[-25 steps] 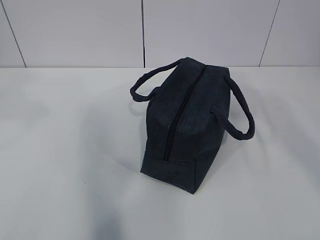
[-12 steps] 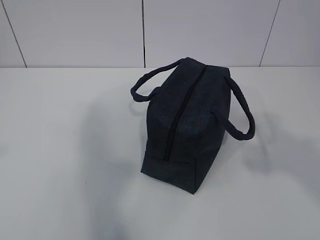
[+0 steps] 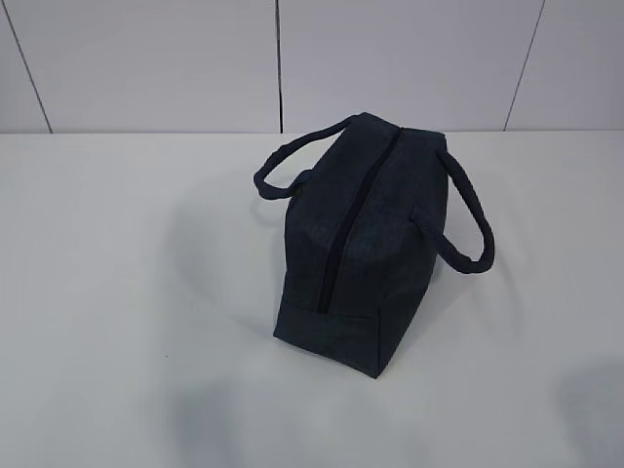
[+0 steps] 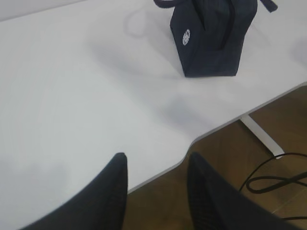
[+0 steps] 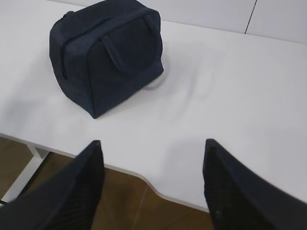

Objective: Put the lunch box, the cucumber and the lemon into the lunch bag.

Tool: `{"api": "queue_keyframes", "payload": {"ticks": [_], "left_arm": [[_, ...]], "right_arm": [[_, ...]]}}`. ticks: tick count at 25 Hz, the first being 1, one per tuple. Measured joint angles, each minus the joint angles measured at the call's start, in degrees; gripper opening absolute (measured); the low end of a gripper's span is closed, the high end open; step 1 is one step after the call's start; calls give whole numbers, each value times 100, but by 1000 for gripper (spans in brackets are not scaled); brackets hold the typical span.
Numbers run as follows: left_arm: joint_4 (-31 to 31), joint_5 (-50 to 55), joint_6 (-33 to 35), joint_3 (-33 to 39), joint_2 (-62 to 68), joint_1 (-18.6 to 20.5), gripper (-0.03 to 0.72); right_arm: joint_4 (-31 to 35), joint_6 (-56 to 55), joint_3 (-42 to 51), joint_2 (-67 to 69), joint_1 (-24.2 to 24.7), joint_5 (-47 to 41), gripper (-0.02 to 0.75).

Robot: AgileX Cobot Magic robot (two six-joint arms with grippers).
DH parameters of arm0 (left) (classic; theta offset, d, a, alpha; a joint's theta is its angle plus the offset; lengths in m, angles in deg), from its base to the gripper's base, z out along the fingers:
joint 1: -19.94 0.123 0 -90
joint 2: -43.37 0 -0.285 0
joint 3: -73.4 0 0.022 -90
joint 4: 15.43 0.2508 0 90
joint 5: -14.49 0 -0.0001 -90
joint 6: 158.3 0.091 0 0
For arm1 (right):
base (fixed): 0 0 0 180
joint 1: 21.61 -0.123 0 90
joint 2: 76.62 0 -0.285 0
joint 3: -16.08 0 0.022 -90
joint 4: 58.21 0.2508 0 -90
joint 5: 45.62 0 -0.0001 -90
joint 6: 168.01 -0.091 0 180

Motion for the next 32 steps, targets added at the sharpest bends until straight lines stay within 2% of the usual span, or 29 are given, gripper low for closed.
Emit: {"api": "queue_keyframes", "payload": {"ticks": [5, 11, 16, 22, 25, 30, 32], "left_arm": [[149, -22, 39, 876, -448, 0, 295], [289, -646, 146, 1075, -448, 0, 274], [298, -860, 146, 1155, -448, 0, 258], [298, -897, 146, 1160, -448, 26, 254], [298, -897, 146, 1160, -448, 236, 254], [298, -897, 146, 1160, -448, 1032, 254], [298, -897, 146, 1160, -448, 1210, 254]], "right_arm": [[-171, 23, 494, -135, 0, -22, 501], [-242, 21, 1193, -135, 0, -12, 498], [-302, 23, 1420, -135, -10, 569, 498], [-330, 1, 1486, -135, -10, 700, 498], [-330, 1, 1486, -135, -10, 709, 496], [-330, 1, 1486, -135, -10, 736, 495], [-330, 1, 1486, -135, -10, 736, 495]]}}
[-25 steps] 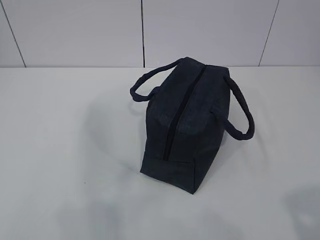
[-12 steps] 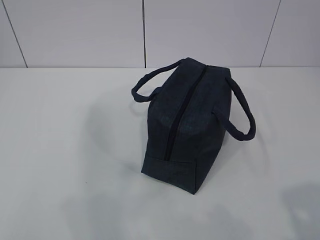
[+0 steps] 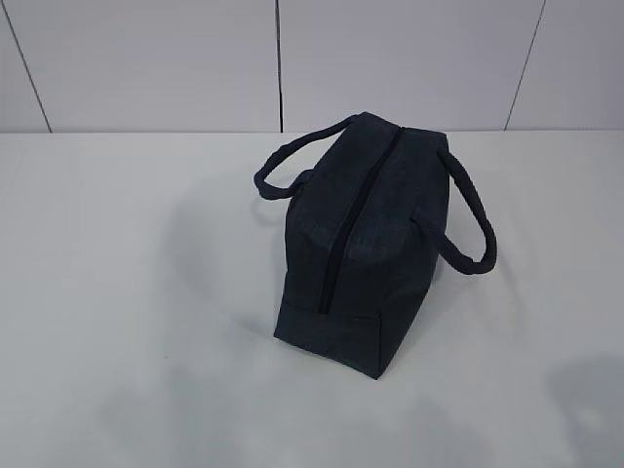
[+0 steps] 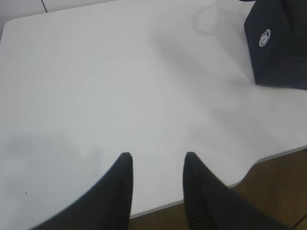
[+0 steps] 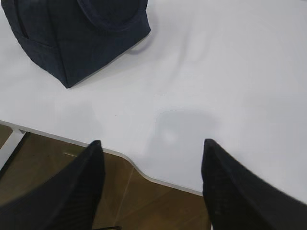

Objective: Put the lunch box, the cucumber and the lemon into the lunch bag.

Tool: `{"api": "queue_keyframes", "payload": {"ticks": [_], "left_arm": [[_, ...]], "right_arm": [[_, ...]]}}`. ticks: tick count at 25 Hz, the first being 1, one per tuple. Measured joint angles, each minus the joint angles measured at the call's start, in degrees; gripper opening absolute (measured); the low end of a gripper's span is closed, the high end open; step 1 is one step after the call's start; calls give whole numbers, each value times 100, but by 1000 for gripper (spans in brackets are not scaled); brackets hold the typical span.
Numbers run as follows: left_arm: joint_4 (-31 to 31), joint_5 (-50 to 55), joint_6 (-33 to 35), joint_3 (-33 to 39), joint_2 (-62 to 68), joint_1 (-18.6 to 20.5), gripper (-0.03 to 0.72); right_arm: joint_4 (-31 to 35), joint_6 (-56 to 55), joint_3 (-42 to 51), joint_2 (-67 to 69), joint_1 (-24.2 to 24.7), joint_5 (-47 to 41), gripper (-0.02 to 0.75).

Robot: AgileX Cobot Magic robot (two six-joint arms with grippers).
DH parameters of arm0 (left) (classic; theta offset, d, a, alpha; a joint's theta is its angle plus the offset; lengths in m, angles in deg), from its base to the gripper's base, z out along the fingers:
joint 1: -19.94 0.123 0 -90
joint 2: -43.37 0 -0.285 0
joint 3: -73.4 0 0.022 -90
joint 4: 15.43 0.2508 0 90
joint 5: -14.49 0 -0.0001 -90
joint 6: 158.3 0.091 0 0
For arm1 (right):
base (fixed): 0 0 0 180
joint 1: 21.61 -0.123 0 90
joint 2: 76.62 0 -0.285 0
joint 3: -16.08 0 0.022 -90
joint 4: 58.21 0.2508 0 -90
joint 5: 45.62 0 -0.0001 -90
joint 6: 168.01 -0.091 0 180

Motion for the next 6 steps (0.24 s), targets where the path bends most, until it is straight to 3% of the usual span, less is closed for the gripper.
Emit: {"api": "queue_keyframes", "payload": {"ticks": [6], "left_arm": [[0, 0, 0, 0, 0, 23, 254]], "right_arm": [[0, -2, 0, 0, 0, 13, 494]]}}
